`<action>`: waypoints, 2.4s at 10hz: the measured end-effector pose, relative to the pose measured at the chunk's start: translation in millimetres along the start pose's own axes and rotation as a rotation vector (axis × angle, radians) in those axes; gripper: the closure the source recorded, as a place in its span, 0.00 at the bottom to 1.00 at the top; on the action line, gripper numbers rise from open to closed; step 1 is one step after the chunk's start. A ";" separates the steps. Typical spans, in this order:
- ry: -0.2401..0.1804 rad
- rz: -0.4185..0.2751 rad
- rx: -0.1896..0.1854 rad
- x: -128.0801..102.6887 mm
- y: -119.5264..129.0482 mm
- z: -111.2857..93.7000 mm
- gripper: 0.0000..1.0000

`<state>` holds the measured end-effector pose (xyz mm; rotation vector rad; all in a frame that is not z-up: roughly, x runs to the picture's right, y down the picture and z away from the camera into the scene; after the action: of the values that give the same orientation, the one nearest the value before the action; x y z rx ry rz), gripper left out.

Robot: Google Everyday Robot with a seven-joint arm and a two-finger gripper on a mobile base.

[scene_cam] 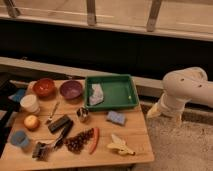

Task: Wipe red bowl with sponge

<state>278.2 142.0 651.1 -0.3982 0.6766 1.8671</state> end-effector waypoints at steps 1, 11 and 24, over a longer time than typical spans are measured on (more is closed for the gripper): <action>0.000 0.000 0.000 0.0 0.0 0.0 0.21; 0.000 0.000 0.000 0.0 0.0 0.1 0.21; -0.004 -0.125 -0.088 0.9 109.7 1.2 0.21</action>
<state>176.8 112.9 680.7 -0.4828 0.5554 1.7820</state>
